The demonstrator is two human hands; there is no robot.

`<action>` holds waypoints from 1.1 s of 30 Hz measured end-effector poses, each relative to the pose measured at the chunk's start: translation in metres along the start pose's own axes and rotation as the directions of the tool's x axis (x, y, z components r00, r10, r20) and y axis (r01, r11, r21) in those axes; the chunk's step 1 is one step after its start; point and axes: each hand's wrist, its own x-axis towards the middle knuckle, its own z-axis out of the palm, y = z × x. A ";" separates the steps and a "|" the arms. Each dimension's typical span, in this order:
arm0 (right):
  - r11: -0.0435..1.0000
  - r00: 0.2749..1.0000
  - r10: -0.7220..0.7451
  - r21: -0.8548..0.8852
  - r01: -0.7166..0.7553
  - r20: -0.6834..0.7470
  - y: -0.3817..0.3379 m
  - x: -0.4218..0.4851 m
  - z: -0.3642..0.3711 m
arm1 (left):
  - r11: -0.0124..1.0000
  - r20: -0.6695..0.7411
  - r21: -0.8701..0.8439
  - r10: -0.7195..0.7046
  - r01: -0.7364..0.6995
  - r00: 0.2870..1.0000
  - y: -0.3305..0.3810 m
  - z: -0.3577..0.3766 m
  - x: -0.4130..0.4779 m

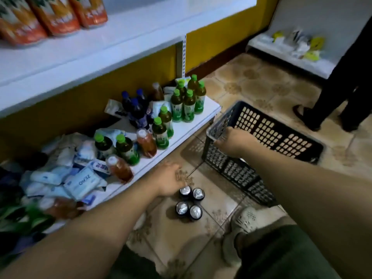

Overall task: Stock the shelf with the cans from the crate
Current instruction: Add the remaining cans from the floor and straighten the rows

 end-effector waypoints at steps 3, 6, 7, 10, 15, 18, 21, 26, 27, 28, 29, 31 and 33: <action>1.000 0.993 0.006 0.015 -0.008 0.119 0.009 0.024 0.046 | 0.999 0.060 -0.005 -0.046 0.047 0.997 -0.015 0.027 0.031; 1.000 0.985 -0.020 0.021 0.016 0.174 0.009 0.051 0.097 | 0.995 0.116 -0.027 -0.087 0.091 0.989 -0.032 0.052 0.067; 0.999 0.980 -0.021 0.036 0.014 0.196 0.008 0.057 0.114 | 0.995 0.130 -0.031 -0.089 0.093 0.988 -0.037 0.060 0.076; 0.999 0.959 -0.003 0.049 -0.011 0.283 0.008 0.081 0.172 | 0.994 0.194 -0.037 -0.095 0.105 0.976 -0.053 0.088 0.109; 0.999 0.890 -0.020 0.049 -0.003 0.456 0.006 0.112 0.250 | 0.991 0.280 -0.024 -0.119 0.131 0.953 -0.070 0.131 0.159; 0.996 0.846 -0.055 0.084 0.012 0.530 0.002 0.126 0.285 | 0.986 0.328 -0.055 -0.131 0.158 0.935 -0.078 0.157 0.182; 0.994 0.819 -0.079 0.111 0.018 0.569 -0.003 0.136 0.315 | 0.979 0.366 -0.076 -0.150 0.190 0.918 -0.086 0.177 0.197; 0.995 0.829 -0.047 0.097 -0.009 0.557 -0.014 0.140 0.345 | 0.968 0.373 -0.131 -0.150 0.212 0.916 -0.095 0.188 0.202; 0.995 0.846 -0.044 0.097 -0.009 0.532 -0.014 0.139 0.345 | 0.967 0.377 -0.137 -0.150 0.216 0.914 -0.096 0.189 0.201; 0.995 0.860 -0.035 0.101 -0.019 0.510 -0.014 0.137 0.342 | 0.967 0.374 -0.142 -0.145 0.211 0.916 -0.095 0.188 0.200; 0.993 0.874 -0.029 0.114 -0.030 0.484 -0.011 0.134 0.337 | 0.969 0.367 -0.145 -0.137 0.202 0.920 -0.094 0.185 0.200; 0.986 0.901 -0.015 0.157 -0.059 0.434 -0.005 0.124 0.318 | 0.971 0.354 -0.154 -0.120 0.185 0.927 -0.087 0.176 0.195; 0.974 0.932 -0.023 0.218 -0.061 0.362 0.002 0.111 0.291 | 0.968 0.340 -0.178 -0.107 0.175 0.934 -0.076 0.163 0.189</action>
